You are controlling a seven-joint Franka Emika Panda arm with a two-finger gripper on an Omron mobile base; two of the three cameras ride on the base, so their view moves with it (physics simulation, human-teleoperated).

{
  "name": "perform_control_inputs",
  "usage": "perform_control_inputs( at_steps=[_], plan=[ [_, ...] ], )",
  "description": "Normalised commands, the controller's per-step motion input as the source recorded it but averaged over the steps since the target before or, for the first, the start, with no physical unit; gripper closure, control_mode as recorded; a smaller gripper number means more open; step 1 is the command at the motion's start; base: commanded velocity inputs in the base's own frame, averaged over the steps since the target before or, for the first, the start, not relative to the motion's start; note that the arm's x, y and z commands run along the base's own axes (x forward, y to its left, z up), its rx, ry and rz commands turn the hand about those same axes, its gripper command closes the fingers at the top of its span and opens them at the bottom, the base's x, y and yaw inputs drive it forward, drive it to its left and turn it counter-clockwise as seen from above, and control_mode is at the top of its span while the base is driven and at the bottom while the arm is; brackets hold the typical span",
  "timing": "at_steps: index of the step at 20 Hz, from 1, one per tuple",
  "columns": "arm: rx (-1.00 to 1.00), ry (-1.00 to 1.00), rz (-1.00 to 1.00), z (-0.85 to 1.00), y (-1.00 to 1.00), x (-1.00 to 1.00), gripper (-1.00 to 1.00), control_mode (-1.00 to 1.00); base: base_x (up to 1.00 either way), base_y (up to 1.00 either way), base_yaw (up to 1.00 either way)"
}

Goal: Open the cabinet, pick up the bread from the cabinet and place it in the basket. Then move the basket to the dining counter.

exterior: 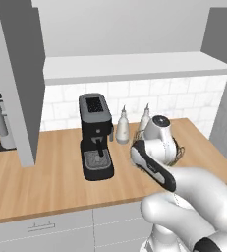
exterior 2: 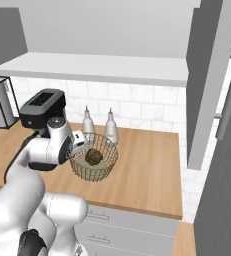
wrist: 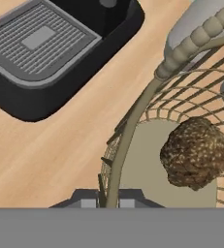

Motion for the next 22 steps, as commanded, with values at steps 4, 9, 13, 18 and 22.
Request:
perform_control_inputs(
  at_steps=[4,9,13,18,22],
  plan=[
    [0.00,0.01,0.11,1.00,0.00,-0.80,1.00,-1.00,0.00,0.00,0.00],
    [-0.09,0.03,0.12,0.90,0.16,-0.90,1.00,-1.00,0.00,0.00,0.00],
    [-0.25,0.03,0.18,0.49,0.38,-0.69,1.00,-1.00,0.00,0.00,0.00],
    [-0.18,0.00,0.08,0.39,0.03,-0.39,1.00,-1.00,0.00,0.00,0.00],
    [-0.02,-0.01,0.00,0.06,0.00,-0.08,1.00,-1.00,0.00,0.00,0.00]
  ],
)
